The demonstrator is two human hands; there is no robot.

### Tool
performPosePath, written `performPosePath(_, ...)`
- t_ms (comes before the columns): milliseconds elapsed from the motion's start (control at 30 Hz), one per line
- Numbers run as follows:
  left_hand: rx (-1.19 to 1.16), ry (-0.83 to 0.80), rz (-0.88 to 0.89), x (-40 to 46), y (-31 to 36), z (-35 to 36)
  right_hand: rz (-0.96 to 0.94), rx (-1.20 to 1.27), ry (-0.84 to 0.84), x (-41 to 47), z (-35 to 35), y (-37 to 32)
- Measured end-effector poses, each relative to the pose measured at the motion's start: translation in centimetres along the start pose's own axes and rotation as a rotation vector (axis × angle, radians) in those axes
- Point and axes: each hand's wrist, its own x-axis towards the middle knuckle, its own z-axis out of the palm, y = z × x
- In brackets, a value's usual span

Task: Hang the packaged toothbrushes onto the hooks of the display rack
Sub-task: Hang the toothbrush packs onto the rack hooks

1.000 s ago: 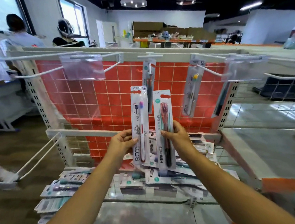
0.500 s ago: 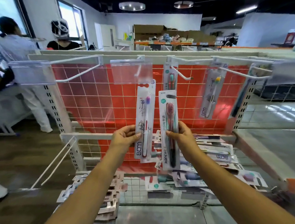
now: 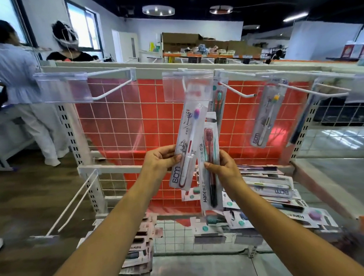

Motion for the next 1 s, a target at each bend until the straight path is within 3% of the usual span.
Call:
performPosePath(467, -0.061, 0.174, 0.092, 0.2, -0.9, 1.0, -0.007, -0.048, 0.001, 0.5, 0.1, 0.1)
performPosePath(1000, -0.223, 0.425, -0.004, 1.2, -1.4, 3.1, 0.019, -0.105, -0.053, 1.0, -0.5, 0.3)
